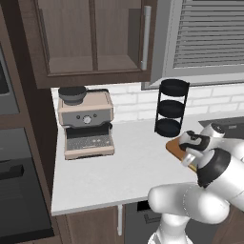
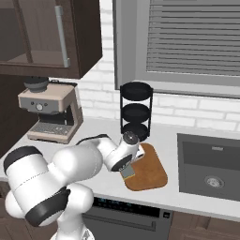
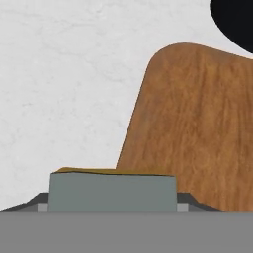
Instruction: Pick up the sponge from the counter and clean the cutting board by briefly scrubbing or pressing down on the cutting board. Once finished, release the sponge.
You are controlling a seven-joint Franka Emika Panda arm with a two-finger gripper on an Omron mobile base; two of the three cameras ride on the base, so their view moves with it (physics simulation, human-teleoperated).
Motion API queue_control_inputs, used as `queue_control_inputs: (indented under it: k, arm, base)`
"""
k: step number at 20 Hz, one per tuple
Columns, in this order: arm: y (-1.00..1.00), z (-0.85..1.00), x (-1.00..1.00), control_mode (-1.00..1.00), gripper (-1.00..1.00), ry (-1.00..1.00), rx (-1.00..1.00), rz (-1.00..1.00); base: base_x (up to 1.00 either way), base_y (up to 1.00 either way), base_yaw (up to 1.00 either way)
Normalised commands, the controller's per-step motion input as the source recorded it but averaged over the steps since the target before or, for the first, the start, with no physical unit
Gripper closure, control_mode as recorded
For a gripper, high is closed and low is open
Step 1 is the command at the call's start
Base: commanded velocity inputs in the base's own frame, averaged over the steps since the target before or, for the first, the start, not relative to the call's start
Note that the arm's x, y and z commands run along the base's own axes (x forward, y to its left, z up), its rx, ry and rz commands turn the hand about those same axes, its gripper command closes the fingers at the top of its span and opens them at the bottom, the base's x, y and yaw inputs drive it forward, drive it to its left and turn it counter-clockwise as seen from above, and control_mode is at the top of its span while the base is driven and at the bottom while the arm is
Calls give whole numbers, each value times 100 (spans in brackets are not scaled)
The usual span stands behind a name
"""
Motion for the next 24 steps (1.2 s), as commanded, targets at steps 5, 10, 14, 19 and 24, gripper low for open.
queue_control_inputs:
  k: [5, 10, 14, 19, 24]
  arm:
    - [-22, 6, 28, -100, 100, 0, 0, 3]
    - [-23, 0, 21, -100, 100, 0, 0, 1]
    - [-25, 0, 18, -100, 100, 0, 0, 0]
    - [-32, 0, 21, -100, 100, 0, 0, 0]
    - [-31, 0, 25, -100, 100, 0, 0, 0]
  base:
    - [0, 0, 0]
    - [0, 0, 0]
    - [0, 0, 0]
    - [0, 0, 0]
    - [0, 0, 0]
